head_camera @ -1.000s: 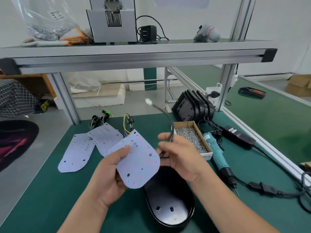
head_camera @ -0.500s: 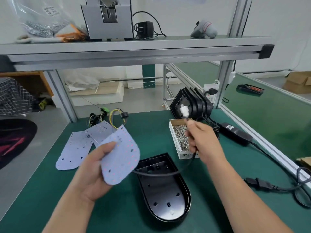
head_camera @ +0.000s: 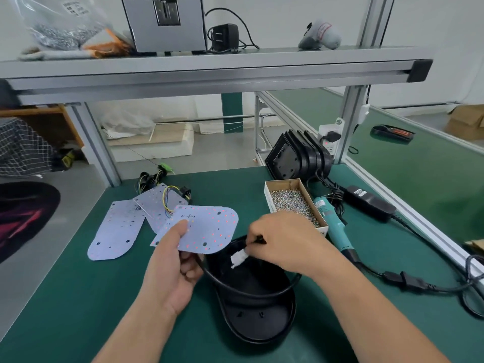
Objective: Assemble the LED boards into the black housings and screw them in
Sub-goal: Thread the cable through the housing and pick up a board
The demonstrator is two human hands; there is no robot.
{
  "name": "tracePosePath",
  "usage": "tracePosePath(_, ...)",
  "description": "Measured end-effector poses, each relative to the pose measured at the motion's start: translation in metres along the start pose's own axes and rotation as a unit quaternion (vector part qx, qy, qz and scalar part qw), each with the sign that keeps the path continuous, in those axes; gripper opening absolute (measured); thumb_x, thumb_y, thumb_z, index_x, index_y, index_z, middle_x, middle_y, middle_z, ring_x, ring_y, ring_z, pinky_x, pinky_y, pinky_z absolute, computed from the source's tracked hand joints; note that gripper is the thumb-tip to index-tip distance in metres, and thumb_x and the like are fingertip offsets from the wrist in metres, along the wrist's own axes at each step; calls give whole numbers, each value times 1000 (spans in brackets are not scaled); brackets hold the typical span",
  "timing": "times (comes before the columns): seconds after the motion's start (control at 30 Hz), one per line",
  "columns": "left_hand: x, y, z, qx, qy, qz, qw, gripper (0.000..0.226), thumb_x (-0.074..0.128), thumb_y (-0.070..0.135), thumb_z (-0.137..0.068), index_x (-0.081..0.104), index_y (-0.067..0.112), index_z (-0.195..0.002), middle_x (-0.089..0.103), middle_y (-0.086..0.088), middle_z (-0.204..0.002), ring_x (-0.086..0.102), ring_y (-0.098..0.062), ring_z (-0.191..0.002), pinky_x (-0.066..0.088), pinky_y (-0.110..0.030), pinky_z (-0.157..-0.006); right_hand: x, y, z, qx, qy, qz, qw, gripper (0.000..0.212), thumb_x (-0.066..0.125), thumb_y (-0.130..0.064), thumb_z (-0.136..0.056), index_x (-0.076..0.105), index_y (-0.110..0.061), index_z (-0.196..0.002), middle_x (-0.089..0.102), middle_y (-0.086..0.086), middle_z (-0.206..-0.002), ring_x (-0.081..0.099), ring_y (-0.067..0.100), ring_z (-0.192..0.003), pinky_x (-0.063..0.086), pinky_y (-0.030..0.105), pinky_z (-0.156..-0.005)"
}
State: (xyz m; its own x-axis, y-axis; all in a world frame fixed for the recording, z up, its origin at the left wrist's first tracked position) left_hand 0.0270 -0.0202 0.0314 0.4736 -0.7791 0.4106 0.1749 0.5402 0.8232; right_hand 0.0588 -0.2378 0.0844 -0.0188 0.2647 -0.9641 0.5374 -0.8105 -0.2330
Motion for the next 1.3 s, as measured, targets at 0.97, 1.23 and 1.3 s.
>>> tracePosePath(0.97,24,-8,6,34,-72,133,988,44,57,42,-108,62,14,-141,75,-12,-129,72,-30,-117,63,-43,-95,11,1,-9,62,2,-110,992,15,69,-40,-84,71,-26,-87,70,-5,-79,65,19,-78,56,37,-72)
tracePosePath(1.23,26,-4,5,47,-113,156,980,33,55,44,-108,63,17,-126,47,7,-58,45,-10,-50,54,-27,-69,8,-3,-7,37,-2,-101,994,25,68,-48,-94,76,-24,-99,72,-2,-90,68,21,-86,56,38,-76)
tracePosePath(1.3,27,-2,7,51,-124,159,978,31,55,42,-109,64,16,-124,48,6,-59,44,-9,-47,54,-25,-64,8,-5,-7,30,-1,-98,995,25,68,-46,-94,77,-23,-98,73,-1,-92,68,23,-88,56,40,-78)
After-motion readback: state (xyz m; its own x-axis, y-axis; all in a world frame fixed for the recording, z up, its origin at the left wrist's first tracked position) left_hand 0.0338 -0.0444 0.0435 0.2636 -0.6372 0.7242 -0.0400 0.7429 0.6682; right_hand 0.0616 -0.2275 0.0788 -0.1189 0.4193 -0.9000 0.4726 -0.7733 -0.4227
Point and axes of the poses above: each hand's wrist, its own z-axis away from the middle knuckle, its own x-axis out of the palm, y = z × x, the point moved 1 cm from there along -z, towards the middle knuckle
